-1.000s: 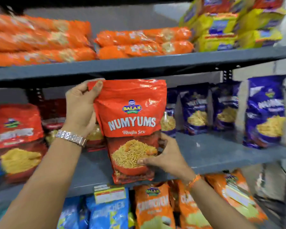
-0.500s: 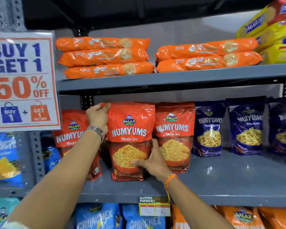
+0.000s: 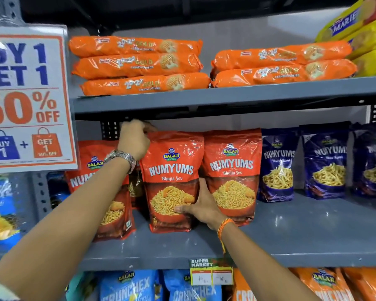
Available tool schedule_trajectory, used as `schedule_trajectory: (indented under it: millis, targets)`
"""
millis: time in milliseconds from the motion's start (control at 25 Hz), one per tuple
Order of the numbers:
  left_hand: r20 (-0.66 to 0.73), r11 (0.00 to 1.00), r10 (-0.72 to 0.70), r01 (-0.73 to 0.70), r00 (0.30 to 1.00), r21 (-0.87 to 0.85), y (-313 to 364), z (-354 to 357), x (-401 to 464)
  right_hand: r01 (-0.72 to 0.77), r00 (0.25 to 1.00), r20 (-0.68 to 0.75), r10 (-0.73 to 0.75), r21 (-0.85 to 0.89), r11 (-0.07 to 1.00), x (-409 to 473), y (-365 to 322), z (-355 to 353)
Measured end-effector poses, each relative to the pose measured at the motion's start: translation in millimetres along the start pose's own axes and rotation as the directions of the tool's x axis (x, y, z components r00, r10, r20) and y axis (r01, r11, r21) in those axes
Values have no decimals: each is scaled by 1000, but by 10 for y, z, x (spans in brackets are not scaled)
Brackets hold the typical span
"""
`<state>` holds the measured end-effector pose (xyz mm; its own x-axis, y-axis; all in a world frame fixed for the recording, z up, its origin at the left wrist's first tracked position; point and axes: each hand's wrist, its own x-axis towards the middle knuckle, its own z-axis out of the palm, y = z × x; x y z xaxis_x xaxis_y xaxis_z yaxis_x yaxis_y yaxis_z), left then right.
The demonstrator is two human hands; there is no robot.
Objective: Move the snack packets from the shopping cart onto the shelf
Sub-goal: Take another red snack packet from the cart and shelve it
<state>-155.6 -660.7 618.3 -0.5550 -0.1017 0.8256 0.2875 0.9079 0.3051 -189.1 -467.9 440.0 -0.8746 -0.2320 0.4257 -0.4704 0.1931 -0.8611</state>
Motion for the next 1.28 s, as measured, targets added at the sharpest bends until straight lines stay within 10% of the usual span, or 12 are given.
schedule_trajectory:
  millis: [360,760,1040,1280]
  targets:
    - [-82,968,189,-171,979,185,158,86,-154,-106,994,10,105,53,993,-447,39,-163]
    - [-64,815,419,-406,906,-413,1569,1215,-1621,-226,934,-225,277,226,948,-1963,401,-1653]
    - [200,563,694,-347,692,-750,3368,2409,-3372,-429,644,-623,444,187,884,-4300,1084,-3399]
    - [454,508,843,-146,289,-849,4373,3233,-5338,-629,110,-773,625,433,646,-6794,1645,-3824]
